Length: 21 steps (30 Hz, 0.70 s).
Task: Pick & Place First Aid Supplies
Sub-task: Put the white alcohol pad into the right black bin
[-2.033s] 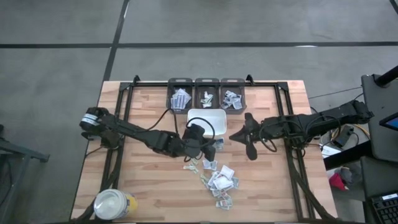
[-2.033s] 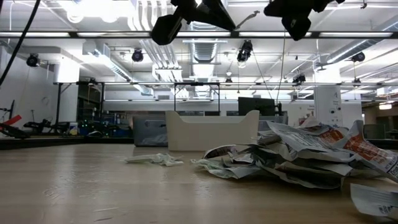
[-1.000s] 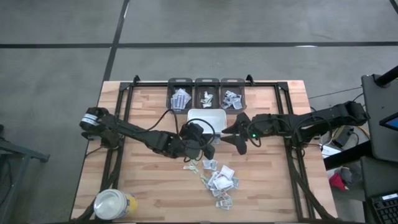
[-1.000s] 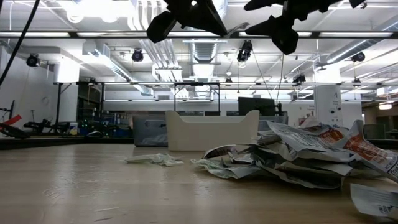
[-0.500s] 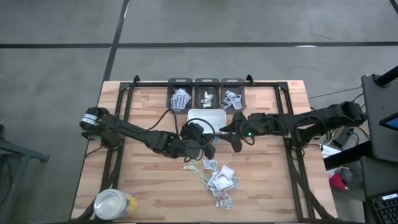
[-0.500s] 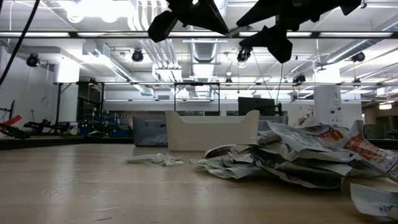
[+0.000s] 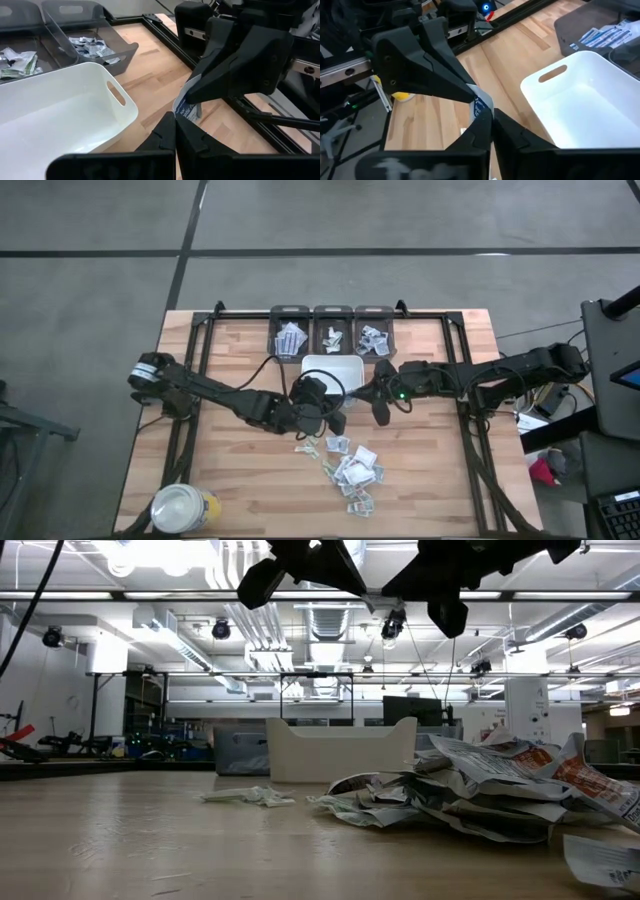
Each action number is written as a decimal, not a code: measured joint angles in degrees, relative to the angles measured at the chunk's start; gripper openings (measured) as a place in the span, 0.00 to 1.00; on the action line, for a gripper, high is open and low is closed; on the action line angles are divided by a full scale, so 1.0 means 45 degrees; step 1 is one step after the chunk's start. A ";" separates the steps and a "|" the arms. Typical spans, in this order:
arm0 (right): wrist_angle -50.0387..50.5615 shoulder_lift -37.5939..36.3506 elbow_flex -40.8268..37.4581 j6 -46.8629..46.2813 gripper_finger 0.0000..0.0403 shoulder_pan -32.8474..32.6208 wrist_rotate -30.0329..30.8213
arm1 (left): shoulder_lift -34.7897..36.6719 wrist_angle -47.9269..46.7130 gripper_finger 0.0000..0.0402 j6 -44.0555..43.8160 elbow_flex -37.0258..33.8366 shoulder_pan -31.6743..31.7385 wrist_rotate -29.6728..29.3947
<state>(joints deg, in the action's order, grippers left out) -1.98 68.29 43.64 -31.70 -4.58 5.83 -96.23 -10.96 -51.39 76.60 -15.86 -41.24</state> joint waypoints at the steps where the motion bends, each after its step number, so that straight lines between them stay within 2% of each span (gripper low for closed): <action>1: 0.0000 0.0000 0.0000 0.0069 0.02 0.0000 -0.0020 | 0.0000 0.0000 0.00 -0.0008 0.0000 0.0000 -0.0003; 6: 0.0008 -0.0010 0.0000 0.0438 0.02 0.0000 -0.0073 | 0.0000 0.0026 0.01 -0.0007 0.0000 0.0000 0.0004; 9: 0.0050 -0.0010 0.0000 0.0602 0.02 0.0056 -0.0083 | 0.0000 0.0087 0.05 -0.0007 0.0000 0.0005 0.0003; 15: 0.0789 -0.0010 0.0000 0.1266 0.02 0.0343 -0.0103 | 0.0000 0.0083 0.23 0.0483 0.0000 0.0178 -0.0130; 21: 0.2104 -0.0057 -0.0002 0.1476 0.02 0.1140 0.0093 | 0.0001 -0.0215 0.37 0.2331 0.0000 0.0412 -0.1046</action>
<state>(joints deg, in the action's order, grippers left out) 7.49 68.04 43.63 -25.06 0.55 6.25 -96.22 -11.93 -40.90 76.60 -14.01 -45.95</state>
